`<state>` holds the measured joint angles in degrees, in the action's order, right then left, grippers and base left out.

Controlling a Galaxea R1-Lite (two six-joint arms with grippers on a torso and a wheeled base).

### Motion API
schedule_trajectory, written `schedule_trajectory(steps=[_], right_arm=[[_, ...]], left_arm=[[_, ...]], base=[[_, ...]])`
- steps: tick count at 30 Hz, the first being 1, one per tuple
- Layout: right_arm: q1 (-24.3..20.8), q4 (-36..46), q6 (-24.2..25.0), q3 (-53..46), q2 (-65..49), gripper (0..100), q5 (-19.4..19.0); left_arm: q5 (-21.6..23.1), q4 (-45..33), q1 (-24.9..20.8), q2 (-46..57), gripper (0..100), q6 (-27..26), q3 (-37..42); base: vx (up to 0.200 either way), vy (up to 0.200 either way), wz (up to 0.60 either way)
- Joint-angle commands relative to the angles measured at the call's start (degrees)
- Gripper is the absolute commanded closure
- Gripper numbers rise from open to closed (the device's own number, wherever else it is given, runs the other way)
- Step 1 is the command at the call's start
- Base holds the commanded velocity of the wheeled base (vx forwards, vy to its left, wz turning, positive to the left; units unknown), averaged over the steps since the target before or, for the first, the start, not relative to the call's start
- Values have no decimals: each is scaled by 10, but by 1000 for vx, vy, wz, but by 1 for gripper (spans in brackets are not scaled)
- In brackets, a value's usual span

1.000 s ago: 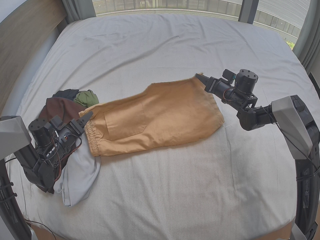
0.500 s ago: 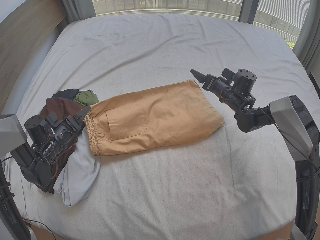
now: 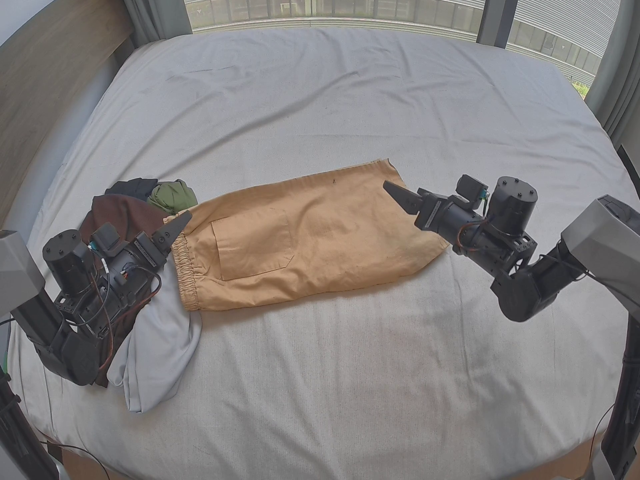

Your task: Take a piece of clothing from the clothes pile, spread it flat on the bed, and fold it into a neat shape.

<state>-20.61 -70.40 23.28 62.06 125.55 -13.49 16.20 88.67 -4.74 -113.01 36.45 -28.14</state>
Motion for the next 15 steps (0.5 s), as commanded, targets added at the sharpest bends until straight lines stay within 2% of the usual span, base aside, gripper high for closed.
schedule_trajectory(steps=[1,7,15], right_arm=[[-22,-63,0,-116,-45,0,-1],[-14,-121,2,-171,-16,0,-19],[-9,-115,3,-178,-7,0,-21]], left_arm=[[4,0,-39,31,0,-9,41],[6,0,-59,5,0,-61,63],[4,0,-64,-5,0,-73,65]], base=[[0,0,0],[0,0,0],[0,0,0]])
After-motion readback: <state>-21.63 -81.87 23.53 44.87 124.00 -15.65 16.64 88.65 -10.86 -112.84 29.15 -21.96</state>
